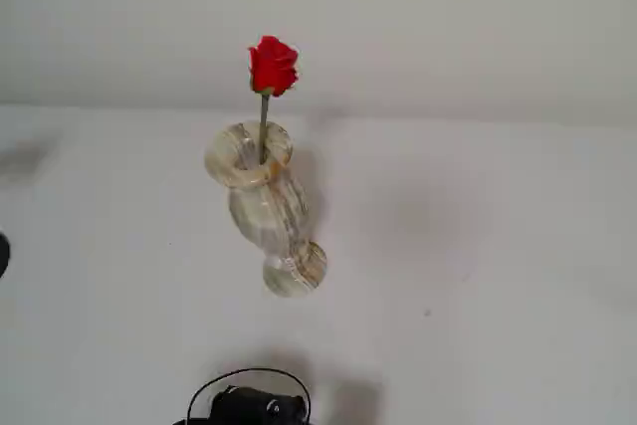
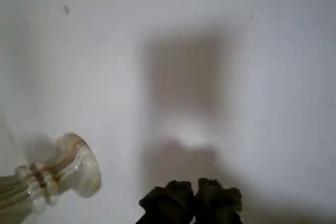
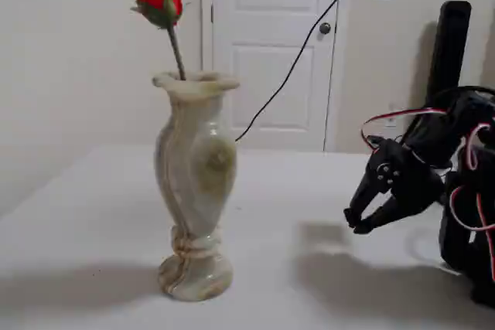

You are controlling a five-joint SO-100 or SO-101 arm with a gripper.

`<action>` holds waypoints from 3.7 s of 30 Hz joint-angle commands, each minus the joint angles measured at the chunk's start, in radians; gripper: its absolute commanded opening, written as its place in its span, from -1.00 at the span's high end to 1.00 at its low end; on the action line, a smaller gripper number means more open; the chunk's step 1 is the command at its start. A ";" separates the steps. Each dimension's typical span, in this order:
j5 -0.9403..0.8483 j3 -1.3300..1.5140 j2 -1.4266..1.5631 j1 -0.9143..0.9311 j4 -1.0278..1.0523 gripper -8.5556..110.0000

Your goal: Pick up rose from vase and place it onto the table

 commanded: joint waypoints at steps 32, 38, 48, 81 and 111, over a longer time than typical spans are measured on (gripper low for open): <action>-0.006 -0.003 0.005 -0.005 -0.020 0.86; -0.193 0.005 0.005 -0.014 -0.046 0.86; -0.735 -0.175 0.005 -0.104 0.086 0.76; -1.371 -0.839 -0.735 -0.218 -0.957 0.40; -1.301 -1.238 -1.328 -0.230 -1.089 0.48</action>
